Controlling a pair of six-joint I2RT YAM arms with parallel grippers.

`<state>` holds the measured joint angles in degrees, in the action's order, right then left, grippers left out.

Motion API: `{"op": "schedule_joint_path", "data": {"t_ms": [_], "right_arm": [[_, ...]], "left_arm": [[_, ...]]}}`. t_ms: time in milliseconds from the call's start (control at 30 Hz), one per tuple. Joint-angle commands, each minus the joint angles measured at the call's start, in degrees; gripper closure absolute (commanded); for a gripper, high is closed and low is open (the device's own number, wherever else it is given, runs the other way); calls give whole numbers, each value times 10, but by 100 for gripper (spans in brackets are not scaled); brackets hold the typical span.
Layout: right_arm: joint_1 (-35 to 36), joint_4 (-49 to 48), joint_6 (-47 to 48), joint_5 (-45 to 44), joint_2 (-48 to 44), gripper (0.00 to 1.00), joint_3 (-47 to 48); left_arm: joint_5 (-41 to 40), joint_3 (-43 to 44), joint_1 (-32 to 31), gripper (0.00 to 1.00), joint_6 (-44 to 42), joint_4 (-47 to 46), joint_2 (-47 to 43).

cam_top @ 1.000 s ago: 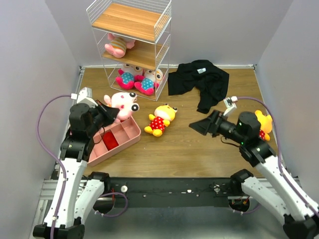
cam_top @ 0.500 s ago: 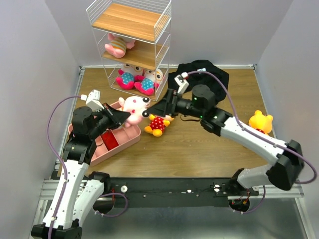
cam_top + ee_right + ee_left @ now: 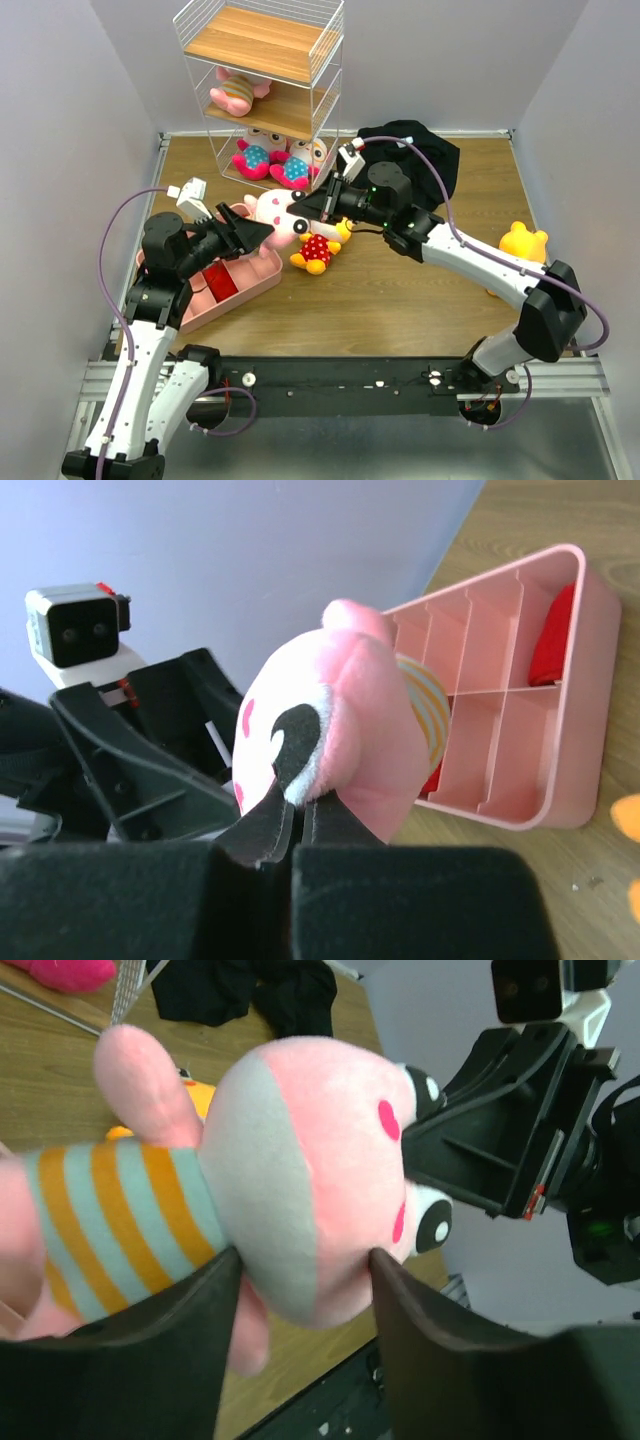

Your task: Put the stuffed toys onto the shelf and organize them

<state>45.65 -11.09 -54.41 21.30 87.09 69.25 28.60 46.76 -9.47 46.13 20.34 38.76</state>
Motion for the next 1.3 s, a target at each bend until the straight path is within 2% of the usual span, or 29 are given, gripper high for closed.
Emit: {"op": "schedule_joint_path", "data": {"t_ms": [0, 100, 200, 333, 667, 733, 767, 800, 867, 900, 933, 1000, 1067, 1133, 1167, 1267], "right_arm": [[-11, -73, -17, 19, -31, 99, -17], [-37, -118, -49, 52, -46, 99, -51], [-61, -177, -71, 77, -57, 99, -79], [-72, -219, -90, 123, -57, 99, -83], [-85, -300, -141, 162, -61, 99, -111], [-86, -305, -146, 164, -60, 99, -113], [-86, -305, -147, 164, -61, 99, -115], [-87, -305, -147, 162, -61, 99, -116], [-92, -296, -144, 161, -61, 99, -119], [-93, -291, -139, 160, -61, 99, -117], [-95, -276, -135, 157, -61, 99, -116], [-100, -262, -127, 152, -61, 91, -112], [-105, -239, -119, 149, -62, 76, -106], [-108, -214, -106, 146, -68, 66, -97], [-111, -204, -101, 144, -72, 49, -95], [-116, -141, -72, 123, -94, 19, -84]], "left_arm": [[-29, 74, -2, 17, -73, 101, 2], [-86, 132, -2, 12, -125, 187, 11], [-122, 163, -2, 12, -147, 224, 12], [-105, 155, -2, 13, -150, 216, 11], [-95, 105, -2, 16, -146, 168, 23], [-66, 94, -2, 24, -137, 135, 19], [-58, 85, -2, 30, -127, 127, 18], [-52, 84, -2, 58, -124, 119, 18], [-49, 82, -2, 83, -118, 116, 16], [-51, 82, -2, 100, -109, 116, 11], [-57, 82, -2, 100, -103, 117, 8], [-63, 82, -2, 100, -80, 109, -2], [-68, 80, -2, 100, -58, 99, -8], [-67, 76, -2, 100, -19, 76, -14], [-67, 73, -2, 100, -2, 69, -16], [-84, 73, -2, 100, 47, 55, -15]]}}
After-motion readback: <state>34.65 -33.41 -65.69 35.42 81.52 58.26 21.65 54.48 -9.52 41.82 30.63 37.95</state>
